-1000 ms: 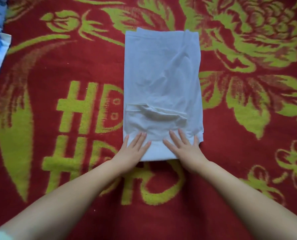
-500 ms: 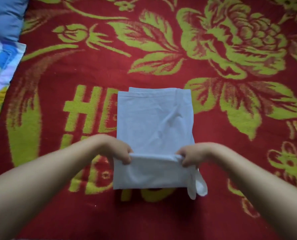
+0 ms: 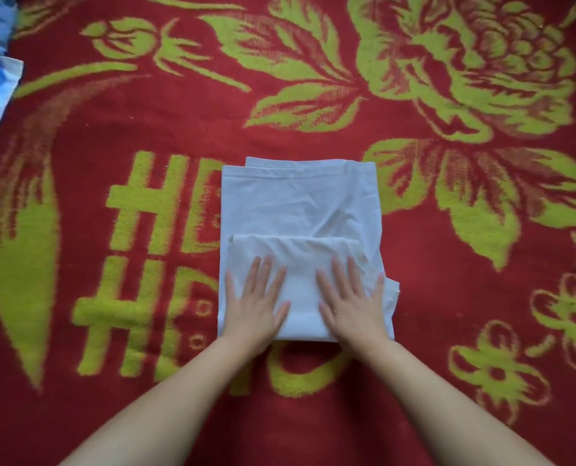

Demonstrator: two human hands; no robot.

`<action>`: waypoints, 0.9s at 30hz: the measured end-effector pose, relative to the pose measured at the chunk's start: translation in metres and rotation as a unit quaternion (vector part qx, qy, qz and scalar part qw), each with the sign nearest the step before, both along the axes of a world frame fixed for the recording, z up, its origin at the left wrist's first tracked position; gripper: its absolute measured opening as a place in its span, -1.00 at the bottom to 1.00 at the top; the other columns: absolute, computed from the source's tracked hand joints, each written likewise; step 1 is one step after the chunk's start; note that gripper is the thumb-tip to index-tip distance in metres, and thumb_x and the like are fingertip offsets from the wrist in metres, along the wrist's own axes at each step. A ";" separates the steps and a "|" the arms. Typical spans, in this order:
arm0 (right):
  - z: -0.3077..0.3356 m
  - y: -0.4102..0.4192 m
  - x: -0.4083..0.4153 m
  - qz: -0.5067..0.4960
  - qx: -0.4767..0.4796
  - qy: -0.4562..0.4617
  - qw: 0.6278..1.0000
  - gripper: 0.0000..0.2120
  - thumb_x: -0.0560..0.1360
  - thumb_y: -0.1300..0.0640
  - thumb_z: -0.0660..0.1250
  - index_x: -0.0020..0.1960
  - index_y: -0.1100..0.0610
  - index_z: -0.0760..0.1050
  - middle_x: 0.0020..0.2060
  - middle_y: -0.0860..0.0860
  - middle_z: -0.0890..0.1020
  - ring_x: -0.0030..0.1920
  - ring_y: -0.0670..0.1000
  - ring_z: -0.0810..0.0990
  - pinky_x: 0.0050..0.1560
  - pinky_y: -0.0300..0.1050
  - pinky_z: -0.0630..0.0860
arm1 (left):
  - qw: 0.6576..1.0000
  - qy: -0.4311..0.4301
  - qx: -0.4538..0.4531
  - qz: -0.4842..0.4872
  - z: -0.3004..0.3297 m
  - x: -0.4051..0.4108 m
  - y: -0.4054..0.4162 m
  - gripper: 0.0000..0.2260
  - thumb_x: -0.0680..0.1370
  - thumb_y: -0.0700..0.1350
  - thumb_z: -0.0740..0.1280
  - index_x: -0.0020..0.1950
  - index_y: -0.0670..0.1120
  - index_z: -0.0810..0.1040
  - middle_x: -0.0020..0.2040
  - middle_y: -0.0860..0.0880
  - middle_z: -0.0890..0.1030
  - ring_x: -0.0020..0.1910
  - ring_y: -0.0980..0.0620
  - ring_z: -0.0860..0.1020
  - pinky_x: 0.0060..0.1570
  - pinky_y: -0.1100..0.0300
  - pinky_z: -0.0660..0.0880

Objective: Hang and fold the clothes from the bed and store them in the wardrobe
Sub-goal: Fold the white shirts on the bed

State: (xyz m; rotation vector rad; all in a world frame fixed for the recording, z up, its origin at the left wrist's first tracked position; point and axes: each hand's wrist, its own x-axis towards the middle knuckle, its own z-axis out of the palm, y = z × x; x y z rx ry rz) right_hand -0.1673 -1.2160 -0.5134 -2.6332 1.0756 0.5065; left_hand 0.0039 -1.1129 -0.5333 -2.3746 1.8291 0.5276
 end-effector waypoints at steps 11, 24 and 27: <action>-0.007 -0.019 -0.024 0.049 0.005 0.013 0.999 -0.35 0.55 -0.23 0.06 0.55 -0.02 0.02 0.55 0.02 -0.12 0.53 0.25 -0.12 0.25 0.59 -0.13 | 0.999 0.025 -0.003 -0.025 -0.014 0.017 0.019 -0.31 0.52 0.28 -0.07 0.58 0.00 -0.10 0.57 -0.13 -0.10 0.53 0.04 -0.28 0.38 -0.38 -0.19; 0.006 0.008 -0.015 0.047 0.077 0.113 0.989 -0.25 0.55 0.39 0.02 0.56 -0.13 -0.20 0.54 -0.03 -0.26 0.49 0.32 -0.31 0.40 0.42 -0.20 | 0.986 0.035 0.129 -0.096 0.002 0.005 0.028 -0.13 0.45 -0.45 0.11 0.55 0.09 -0.28 0.53 -0.19 -0.34 0.50 -0.12 -0.36 0.43 -0.22 -0.21; 0.032 0.011 -0.018 0.064 0.170 0.153 0.971 -0.22 0.51 0.46 -0.02 0.56 -0.14 -0.10 0.56 -0.05 -0.17 0.52 0.29 -0.22 0.43 0.36 -0.09 | 0.961 0.138 0.227 -0.082 0.032 0.008 0.029 -0.16 0.43 -0.47 0.10 0.57 0.09 -0.14 0.56 -0.14 -0.24 0.55 -0.09 -0.20 0.48 -0.10 -0.09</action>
